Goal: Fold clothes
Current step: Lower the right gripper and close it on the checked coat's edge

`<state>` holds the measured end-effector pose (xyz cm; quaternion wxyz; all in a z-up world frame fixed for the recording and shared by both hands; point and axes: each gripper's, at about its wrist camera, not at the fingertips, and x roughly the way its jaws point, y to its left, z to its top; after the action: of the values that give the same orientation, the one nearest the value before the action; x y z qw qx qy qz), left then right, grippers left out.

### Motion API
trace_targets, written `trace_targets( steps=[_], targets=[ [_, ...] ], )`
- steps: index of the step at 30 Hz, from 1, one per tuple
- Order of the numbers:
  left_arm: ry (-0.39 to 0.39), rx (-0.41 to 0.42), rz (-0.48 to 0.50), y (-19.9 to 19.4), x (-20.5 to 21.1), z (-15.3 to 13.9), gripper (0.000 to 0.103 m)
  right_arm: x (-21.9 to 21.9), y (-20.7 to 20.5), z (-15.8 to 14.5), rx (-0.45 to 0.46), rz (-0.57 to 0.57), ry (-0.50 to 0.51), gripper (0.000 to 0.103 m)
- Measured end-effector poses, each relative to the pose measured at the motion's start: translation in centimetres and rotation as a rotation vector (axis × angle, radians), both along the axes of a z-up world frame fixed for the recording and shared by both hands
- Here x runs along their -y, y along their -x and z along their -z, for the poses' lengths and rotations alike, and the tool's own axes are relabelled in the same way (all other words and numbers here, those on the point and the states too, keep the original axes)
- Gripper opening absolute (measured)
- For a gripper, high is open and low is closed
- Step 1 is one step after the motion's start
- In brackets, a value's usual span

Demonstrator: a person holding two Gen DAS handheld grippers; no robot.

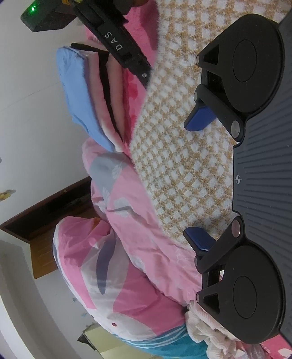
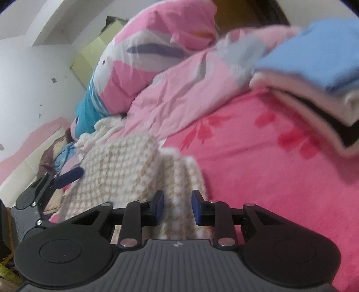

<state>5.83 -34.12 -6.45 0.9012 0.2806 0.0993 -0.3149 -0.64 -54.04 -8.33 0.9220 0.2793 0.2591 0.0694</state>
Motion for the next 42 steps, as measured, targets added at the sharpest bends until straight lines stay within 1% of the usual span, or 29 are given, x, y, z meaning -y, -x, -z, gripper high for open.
trace_targets(
  steps=[7,8,9,14,16,19,22,23,25,26,29,31,32,34,37,40,42],
  targets=[
    [0.020,0.000,0.002,0.0,-0.4,0.0,0.093,-0.6,-0.5,0.9,0.012,-0.064,0.007,0.030],
    [0.022,0.000,0.002,0.0,-0.4,0.0,0.093,-0.6,-0.5,0.8,0.023,-0.073,0.010,0.030],
    [0.024,0.000,0.002,0.0,-0.4,0.0,0.093,-0.7,-0.4,0.7,0.034,-0.082,0.012,0.027],
    [0.028,0.001,0.002,0.1,-0.4,0.0,0.093,-1.1,-0.9,0.0,0.042,-0.061,0.081,0.026],
    [0.029,0.002,0.001,0.1,-0.5,0.1,0.093,-1.0,-1.4,-0.2,0.034,-0.046,0.094,0.028],
    [0.031,0.003,0.000,0.1,-0.5,0.1,0.093,-0.6,-2.4,0.0,0.024,-0.055,0.086,0.029],
    [0.033,0.003,-0.003,0.1,-0.6,0.1,0.093,-0.4,-3.1,0.3,0.022,-0.080,0.049,0.029],
    [0.034,0.003,-0.003,0.1,-0.6,0.1,0.093,-0.4,-3.1,0.4,0.024,-0.087,0.034,0.027],
    [0.034,0.003,-0.004,0.1,-0.5,0.1,0.093,-0.3,-3.1,0.6,0.033,-0.095,0.008,0.017],
    [0.032,0.003,-0.005,0.1,-0.5,0.1,0.093,-0.5,-2.8,0.4,0.048,-0.089,0.017,0.003],
    [0.018,-0.001,-0.004,0.1,-0.3,0.0,0.093,-1.3,-1.5,-0.9,0.129,-0.044,0.091,0.003],
    [0.001,-0.006,-0.002,0.0,0.0,-0.2,0.093,-1.2,-1.1,-1.3,0.150,-0.020,0.102,0.002],
    [-0.002,-0.007,-0.002,0.0,0.1,-0.1,0.093,-1.1,-1.2,-1.1,0.137,-0.009,0.113,0.002],
    [-0.009,-0.008,-0.002,-0.1,0.2,-0.1,0.093,-1.1,-1.8,0.2,0.080,0.006,0.138,0.002],
    [-0.020,-0.010,-0.002,-0.1,0.4,-0.1,0.093,-0.3,-2.5,1.7,0.026,0.012,0.097,0.002],
    [-0.030,-0.011,-0.002,-0.1,0.5,0.0,0.093,-0.2,-2.5,1.4,-0.005,0.015,0.103,0.004],
    [-0.037,-0.013,-0.002,-0.2,0.7,0.0,0.093,-0.1,-1.3,0.4,-0.002,0.051,0.119,0.009]
  ],
)
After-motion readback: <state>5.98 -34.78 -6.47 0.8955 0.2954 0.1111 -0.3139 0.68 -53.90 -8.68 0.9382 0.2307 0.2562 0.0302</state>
